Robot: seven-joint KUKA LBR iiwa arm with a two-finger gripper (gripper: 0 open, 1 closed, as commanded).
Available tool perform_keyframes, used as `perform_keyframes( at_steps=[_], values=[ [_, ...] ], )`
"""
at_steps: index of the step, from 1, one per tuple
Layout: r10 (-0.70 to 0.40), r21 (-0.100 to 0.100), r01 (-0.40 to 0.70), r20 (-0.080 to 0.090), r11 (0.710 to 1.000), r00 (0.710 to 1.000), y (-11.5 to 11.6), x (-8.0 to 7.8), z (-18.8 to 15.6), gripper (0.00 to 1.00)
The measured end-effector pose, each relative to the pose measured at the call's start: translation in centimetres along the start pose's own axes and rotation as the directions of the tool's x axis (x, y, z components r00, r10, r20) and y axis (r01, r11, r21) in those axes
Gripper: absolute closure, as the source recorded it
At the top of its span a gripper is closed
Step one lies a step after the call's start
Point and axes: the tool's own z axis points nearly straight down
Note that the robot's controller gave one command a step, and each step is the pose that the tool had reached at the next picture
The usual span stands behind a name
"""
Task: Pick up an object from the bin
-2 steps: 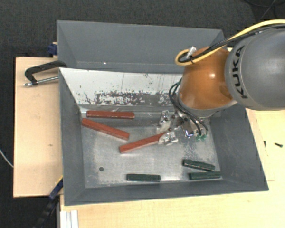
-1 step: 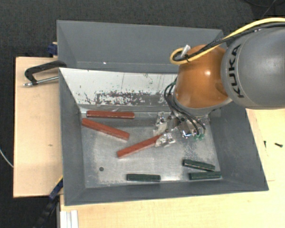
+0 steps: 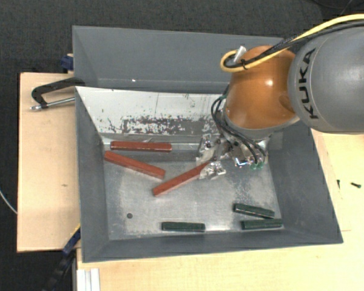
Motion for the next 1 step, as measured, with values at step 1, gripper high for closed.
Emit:
perform_keyframes(
  at_steps=[1],
  values=[
    [-0.156, 0.000, 0.156, -0.005, 0.988, 0.988, -0.07, -0.24, -1.66, 1.00]
  ],
)
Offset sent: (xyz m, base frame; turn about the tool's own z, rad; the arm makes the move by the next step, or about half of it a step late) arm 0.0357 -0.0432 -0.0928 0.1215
